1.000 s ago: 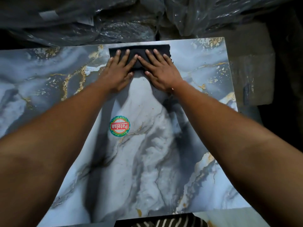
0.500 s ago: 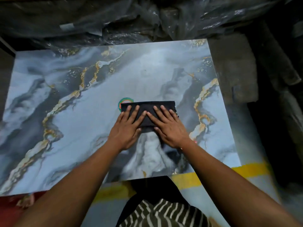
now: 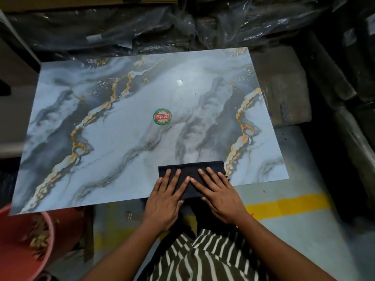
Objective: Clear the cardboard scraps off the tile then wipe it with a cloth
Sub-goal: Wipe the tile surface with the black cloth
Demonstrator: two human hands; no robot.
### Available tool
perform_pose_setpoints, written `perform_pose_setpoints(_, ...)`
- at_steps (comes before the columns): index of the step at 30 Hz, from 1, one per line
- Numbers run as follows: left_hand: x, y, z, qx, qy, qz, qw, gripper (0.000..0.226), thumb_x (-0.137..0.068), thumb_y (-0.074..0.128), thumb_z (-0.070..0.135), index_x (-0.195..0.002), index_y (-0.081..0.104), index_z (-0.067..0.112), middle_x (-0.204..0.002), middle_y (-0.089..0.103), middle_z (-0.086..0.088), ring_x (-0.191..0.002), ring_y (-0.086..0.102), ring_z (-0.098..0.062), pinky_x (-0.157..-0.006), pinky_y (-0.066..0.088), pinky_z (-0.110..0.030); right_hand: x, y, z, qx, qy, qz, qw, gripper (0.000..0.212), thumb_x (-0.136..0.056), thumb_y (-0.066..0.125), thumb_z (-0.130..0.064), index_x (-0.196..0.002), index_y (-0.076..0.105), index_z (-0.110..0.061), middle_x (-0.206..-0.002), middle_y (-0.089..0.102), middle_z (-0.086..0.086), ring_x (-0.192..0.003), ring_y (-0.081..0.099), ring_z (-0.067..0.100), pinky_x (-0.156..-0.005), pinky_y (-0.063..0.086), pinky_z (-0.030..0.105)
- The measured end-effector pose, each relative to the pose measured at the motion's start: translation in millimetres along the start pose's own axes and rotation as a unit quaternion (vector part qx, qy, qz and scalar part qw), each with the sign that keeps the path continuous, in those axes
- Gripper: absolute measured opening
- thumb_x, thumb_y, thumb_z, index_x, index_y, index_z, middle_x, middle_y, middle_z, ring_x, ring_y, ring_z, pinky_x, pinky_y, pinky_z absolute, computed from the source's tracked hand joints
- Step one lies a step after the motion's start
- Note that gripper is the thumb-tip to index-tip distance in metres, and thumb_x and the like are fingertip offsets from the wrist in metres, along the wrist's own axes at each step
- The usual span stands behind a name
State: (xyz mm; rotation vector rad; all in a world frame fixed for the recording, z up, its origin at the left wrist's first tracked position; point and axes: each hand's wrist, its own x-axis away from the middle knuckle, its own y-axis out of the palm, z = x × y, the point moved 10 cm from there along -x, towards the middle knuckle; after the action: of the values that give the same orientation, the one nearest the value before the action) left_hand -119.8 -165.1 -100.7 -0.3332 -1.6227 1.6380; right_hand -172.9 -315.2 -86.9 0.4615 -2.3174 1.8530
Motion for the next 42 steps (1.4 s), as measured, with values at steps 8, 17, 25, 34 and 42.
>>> perform_pose_setpoints(8, -15.1, -0.7, -5.7, 0.017, -0.006, -0.008, 1.0, 0.071, -0.1, 0.027, 0.047, -0.164, -0.001, 0.035, -0.173, -0.01, -0.002, -0.159, -0.011, -0.029, -0.125, 0.006, -0.047, -13.2, -6.3, 8.9, -0.011, 0.0, 0.006, 1.0, 0.062, -0.111, 0.031, -0.044, -0.164, -0.002, -0.043, -0.174, -0.007, -0.006, -0.16, -0.011, 0.019, -0.128, 0.011, 0.047)
perform_pose_setpoints(17, -141.7, -39.8, -54.8, 0.02, -0.014, -0.006, 1.0, 0.07, -0.098, 0.017, 0.052, -0.163, -0.004, 0.04, -0.171, -0.016, 0.002, -0.158, -0.017, -0.028, -0.127, 0.0, -0.046, -128.8, -45.9, 76.4, -0.005, -0.007, 0.029, 1.0, 0.059, -0.109, 0.021, -0.052, -0.164, -0.001, -0.044, -0.174, -0.003, -0.005, -0.16, -0.008, 0.02, -0.129, 0.007, 0.047)
perform_pose_setpoints(25, -287.0, -100.3, -101.1, 0.024, -0.035, 0.0, 0.999, 0.072, -0.095, 0.012, 0.057, -0.164, 0.001, 0.038, -0.173, -0.009, -0.001, -0.159, -0.01, -0.032, -0.126, 0.005, -0.05, -259.4, -102.6, 154.8, 0.003, -0.009, 0.048, 0.999, 0.06, -0.108, 0.026, -0.048, -0.164, 0.004, -0.044, -0.174, 0.003, -0.003, -0.161, 0.0, 0.022, -0.129, 0.007, 0.046)
perform_pose_setpoints(34, -413.8, -158.8, -145.0, 0.045, -0.049, 0.005, 0.998, 0.062, -0.11, 0.03, 0.042, -0.164, 0.001, 0.035, -0.173, -0.011, -0.003, -0.158, -0.013, -0.034, -0.125, 0.0, -0.052, -380.5, -159.1, 219.9, 0.008, -0.014, 0.047, 0.999, 0.058, -0.109, 0.025, -0.049, -0.164, 0.008, -0.042, -0.174, 0.004, -0.003, -0.161, 0.002, 0.023, -0.128, 0.005, 0.045)
perform_pose_setpoints(42, -476.6, -187.1, -165.9, 0.06, -0.034, -0.015, 0.998, 0.06, -0.111, 0.028, 0.04, -0.164, 0.001, 0.035, -0.173, -0.011, -0.004, -0.157, -0.013, -0.036, -0.125, -0.002, -0.054, -439.3, -186.9, 252.2, 0.003, -0.023, 0.025, 0.999, 0.058, -0.109, 0.024, -0.048, -0.165, 0.007, -0.041, -0.174, 0.001, 0.0, -0.161, -0.001, 0.026, -0.127, 0.003, 0.047)
